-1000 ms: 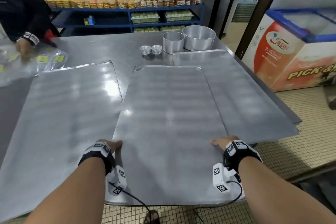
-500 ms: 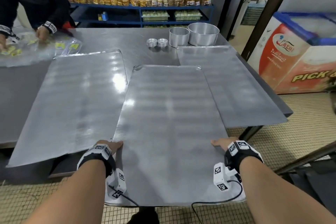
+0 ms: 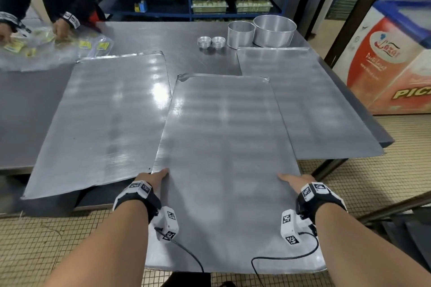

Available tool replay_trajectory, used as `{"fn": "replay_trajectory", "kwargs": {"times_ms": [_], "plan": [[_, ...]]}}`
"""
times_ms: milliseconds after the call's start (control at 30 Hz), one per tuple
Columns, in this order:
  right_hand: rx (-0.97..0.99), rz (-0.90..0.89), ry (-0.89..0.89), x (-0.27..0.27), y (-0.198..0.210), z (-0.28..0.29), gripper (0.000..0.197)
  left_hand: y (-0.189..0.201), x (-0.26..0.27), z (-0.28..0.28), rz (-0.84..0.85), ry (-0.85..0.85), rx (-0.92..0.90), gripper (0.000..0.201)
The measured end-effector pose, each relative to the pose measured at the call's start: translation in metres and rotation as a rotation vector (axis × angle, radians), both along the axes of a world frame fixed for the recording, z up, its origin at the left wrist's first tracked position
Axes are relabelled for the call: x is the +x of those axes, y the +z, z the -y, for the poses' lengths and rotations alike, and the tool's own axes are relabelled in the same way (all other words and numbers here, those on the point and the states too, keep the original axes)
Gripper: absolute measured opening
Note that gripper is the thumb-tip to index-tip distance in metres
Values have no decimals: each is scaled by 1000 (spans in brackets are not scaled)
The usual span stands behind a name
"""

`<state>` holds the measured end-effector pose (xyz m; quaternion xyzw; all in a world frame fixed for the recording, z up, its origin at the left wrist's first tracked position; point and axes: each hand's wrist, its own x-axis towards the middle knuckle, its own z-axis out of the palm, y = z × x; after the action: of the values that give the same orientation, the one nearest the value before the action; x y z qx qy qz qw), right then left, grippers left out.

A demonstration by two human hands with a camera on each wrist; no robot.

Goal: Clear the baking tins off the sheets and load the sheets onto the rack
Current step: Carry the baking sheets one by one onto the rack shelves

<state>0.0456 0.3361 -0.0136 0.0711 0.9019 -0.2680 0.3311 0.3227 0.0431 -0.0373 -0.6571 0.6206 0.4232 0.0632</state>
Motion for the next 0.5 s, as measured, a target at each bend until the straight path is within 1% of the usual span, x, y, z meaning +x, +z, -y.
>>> {"fn": "replay_trajectory", "kwargs": {"times_ms": [100, 167, 267, 333, 400, 467, 500], "plan": [[-5, -17, -6, -1, -1, 10, 84, -6, -6, 7, -21, 57, 36, 71], [-6, -40, -11, -1, -3, 14, 82, -5, -6, 11, -10, 64, 61, 74], [-14, -31, -49, -2, -1, 19, 76, -7, -8, 17, -65, 83, 37, 69], [-11, -15, -47, -2, 5, 22, 77, -3, -11, 15, -54, 74, 23, 67], [32, -15, 10, 0, 14, 23, 76, -1, -12, 14, -32, 53, 22, 63], [68, -20, 88, 6, 25, 21, 66, 1, -12, 11, 15, -1, 27, 53], [58, -31, 93, 8, 28, 18, 63, -2, -10, 13, 31, -12, 20, 52]]}}
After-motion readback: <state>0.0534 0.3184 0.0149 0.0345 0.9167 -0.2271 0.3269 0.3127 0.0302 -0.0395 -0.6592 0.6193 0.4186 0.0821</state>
